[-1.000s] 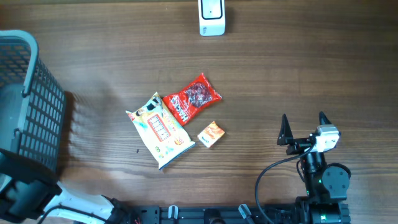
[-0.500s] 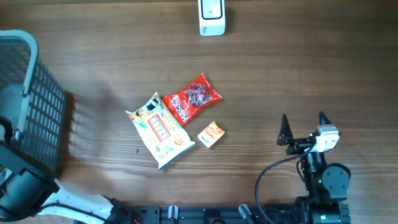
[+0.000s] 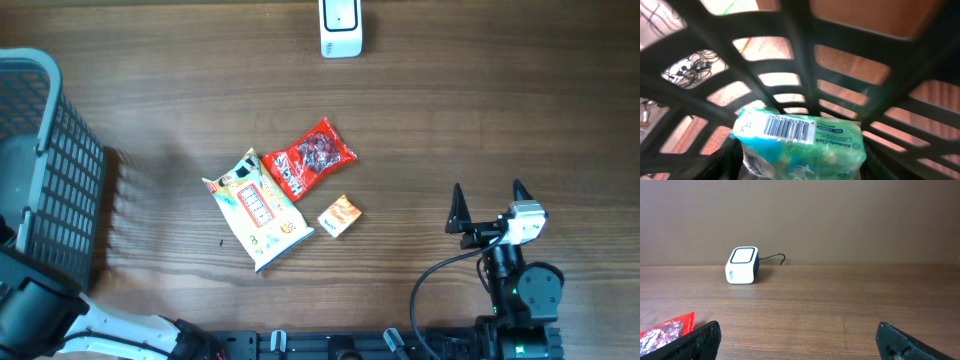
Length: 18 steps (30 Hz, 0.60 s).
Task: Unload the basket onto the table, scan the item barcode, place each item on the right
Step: 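Grasp the teal tissue pack in the basket with the left gripper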
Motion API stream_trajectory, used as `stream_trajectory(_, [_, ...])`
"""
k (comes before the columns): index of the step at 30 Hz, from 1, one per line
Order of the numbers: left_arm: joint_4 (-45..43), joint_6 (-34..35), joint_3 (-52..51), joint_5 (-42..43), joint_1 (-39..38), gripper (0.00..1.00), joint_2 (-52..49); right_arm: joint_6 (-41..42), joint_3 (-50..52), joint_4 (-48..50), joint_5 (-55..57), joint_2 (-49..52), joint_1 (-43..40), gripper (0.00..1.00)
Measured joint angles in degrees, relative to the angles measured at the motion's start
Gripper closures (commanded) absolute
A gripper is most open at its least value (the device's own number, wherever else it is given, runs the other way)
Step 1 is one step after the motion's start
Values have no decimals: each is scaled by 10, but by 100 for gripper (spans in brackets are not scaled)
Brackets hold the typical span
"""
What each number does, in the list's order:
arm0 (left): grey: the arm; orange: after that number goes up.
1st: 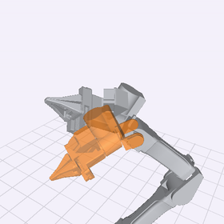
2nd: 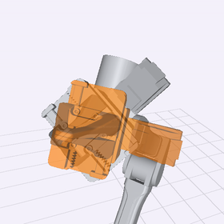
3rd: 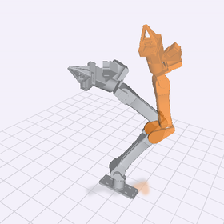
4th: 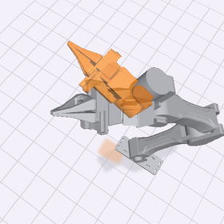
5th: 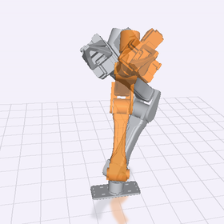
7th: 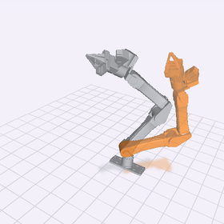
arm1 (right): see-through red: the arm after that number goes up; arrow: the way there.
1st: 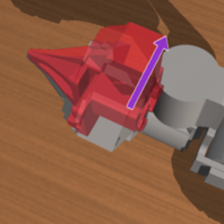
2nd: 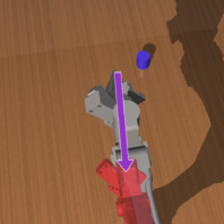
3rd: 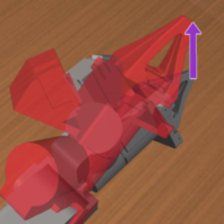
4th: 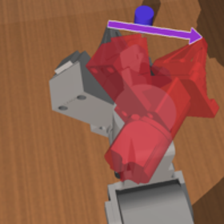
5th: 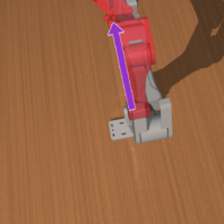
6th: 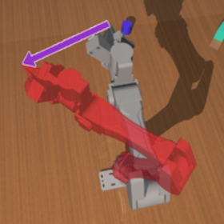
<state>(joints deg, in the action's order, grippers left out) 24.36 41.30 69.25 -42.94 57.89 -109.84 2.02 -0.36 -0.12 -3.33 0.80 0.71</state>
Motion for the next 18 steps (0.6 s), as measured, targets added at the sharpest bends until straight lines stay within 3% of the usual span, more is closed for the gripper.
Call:
stream_trajectory(2, [-4, -11, 0, 10, 0, 51, 0, 0, 0, 0, 0, 0, 0, 0])
stream_trajectory(3, [-5, -17, 0, 14, 0, 71, 0, 0, 0, 0, 0, 0, 0, 0])
stream_trajectory(4, [-5, -23, 0, 19, 0, 82, 0, 0, 0, 0, 0, 0, 0, 0])
stream_trajectory(6, [-5, -30, 0, 26, 0, 94, 0, 0, 0, 0, 0, 0, 0, 0])
stream_trajectory(13, [0, -53, 0, 27, -35, 96, 18, 0, 0, 0, 0, 0, 0, 0])
stream_trajectory(18, [-13, -83, 10, 27, -148, 96, 154, 0, 0, 0, 0, 0, 0, 0])
